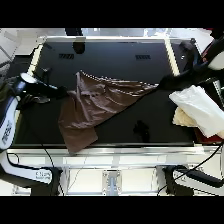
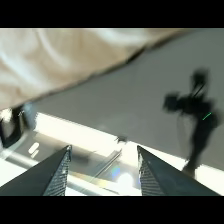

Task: Fold the shirts.

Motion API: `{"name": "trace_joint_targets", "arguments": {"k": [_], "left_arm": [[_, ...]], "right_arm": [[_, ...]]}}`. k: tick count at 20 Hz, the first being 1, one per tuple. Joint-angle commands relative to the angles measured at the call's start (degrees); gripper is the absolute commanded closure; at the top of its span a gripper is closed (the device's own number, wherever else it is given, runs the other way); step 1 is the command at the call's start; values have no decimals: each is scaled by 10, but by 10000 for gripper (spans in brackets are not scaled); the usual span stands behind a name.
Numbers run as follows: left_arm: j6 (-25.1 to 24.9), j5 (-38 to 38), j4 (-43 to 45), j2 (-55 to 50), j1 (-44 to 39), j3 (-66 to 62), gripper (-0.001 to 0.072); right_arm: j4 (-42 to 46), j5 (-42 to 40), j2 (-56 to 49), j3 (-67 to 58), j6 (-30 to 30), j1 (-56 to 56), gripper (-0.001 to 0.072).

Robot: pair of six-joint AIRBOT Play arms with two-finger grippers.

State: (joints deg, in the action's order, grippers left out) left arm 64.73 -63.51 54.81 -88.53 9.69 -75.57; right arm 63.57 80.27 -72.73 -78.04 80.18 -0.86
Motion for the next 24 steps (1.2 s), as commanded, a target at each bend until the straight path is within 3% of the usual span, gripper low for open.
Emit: {"name": "trace_joint_targets", "arguments": {"k": [1, 5, 6, 8, 11, 14, 18, 19, 20, 24], "left_arm": [[16, 38, 0, 102, 23, -16, 695], [56, 168, 0, 238, 53, -16, 696], [56, 172, 0, 258, 53, -16, 696], [56, 147, 0, 277, 52, -16, 696], [56, 109, 0, 267, 50, -16, 696], [56, 107, 0, 254, 45, -16, 696], [56, 108, 0, 240, 32, -16, 696], [56, 107, 0, 238, 30, -16, 695], [56, 108, 0, 236, 26, -16, 695], [56, 108, 0, 227, 16, -16, 696]], "right_arm": [[-42, -157, 0, 165, -3, 44, 264], [-56, -260, 0, 182, -1, 101, 265], [-54, -289, 0, 182, 2, 115, 267], [-53, -363, -2, 182, 3, 135, 348], [-55, -452, -27, 182, 56, 138, 373], [-80, -436, -83, 182, 64, 142, 368], [-213, -479, -163, 168, 51, 151, 359], [-229, -472, -179, 151, 50, 151, 338], [-239, -454, -195, 127, 48, 151, 239], [-238, -398, -253, 14, 35, 167, 219]]}}
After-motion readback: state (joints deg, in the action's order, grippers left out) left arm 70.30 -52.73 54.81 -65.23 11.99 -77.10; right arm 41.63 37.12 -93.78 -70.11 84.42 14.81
